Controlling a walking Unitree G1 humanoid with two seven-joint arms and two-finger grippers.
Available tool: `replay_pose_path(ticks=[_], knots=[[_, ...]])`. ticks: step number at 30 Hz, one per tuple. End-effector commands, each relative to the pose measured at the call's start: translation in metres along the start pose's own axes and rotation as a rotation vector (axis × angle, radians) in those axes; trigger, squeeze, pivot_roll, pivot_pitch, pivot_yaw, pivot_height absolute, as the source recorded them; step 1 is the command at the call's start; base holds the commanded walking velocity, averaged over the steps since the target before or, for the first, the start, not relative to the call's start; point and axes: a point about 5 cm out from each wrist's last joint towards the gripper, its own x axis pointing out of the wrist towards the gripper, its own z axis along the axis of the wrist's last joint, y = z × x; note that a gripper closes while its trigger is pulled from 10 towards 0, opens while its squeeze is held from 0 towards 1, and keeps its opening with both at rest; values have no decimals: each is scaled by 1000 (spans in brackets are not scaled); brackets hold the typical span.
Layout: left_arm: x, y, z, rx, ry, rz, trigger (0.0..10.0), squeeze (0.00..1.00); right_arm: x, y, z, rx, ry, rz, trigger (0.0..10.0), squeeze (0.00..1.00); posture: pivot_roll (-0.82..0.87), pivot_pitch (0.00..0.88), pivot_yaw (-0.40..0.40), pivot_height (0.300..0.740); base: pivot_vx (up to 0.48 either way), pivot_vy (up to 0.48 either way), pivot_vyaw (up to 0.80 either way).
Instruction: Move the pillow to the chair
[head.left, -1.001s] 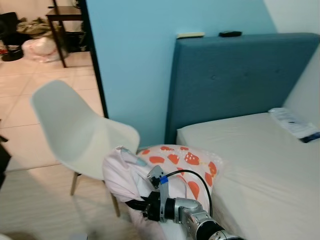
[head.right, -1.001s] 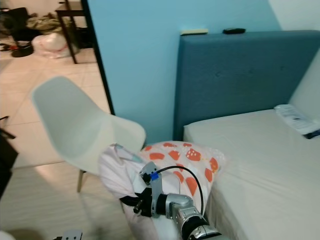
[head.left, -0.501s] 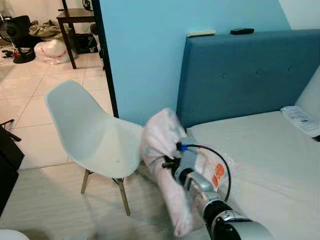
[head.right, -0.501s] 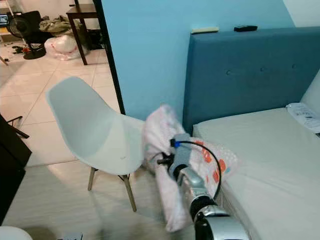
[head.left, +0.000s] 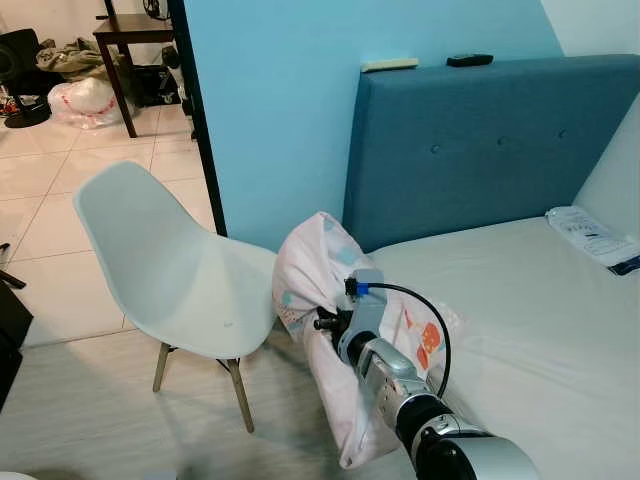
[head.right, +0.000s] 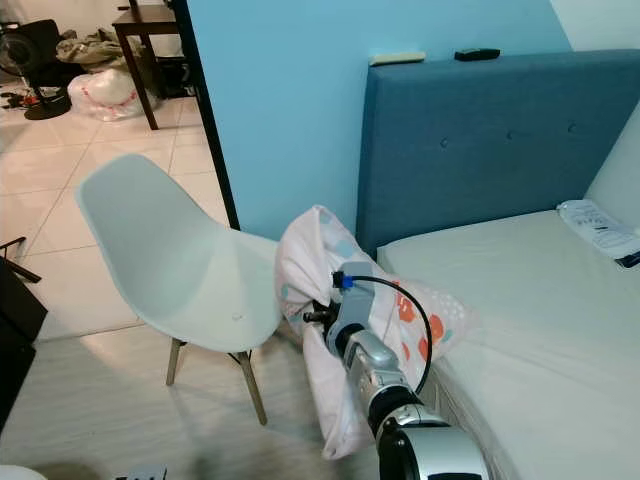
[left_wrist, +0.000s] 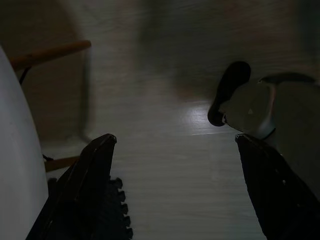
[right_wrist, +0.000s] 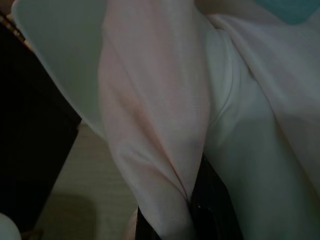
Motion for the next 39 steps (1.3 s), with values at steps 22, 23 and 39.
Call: replay_pose_path(ticks=[22, 23, 39], knots=[[-1, -1, -4, 10, 11, -11, 10000, 0, 4, 9, 10, 22, -65, 74, 10000, 0, -12, 24, -37, 740, 324, 0, 82], [-1, -1, -4, 10, 11, -11, 10000, 0, 4, 8, 10, 23, -66, 71, 10000, 0, -12, 24, -37, 740, 334, 0, 763], [0, -3, -3, 14, 8, -20, 10000, 0, 3, 3, 12, 24, -67, 13, 10000, 0, -21, 25, -33, 740, 339, 0, 121]])
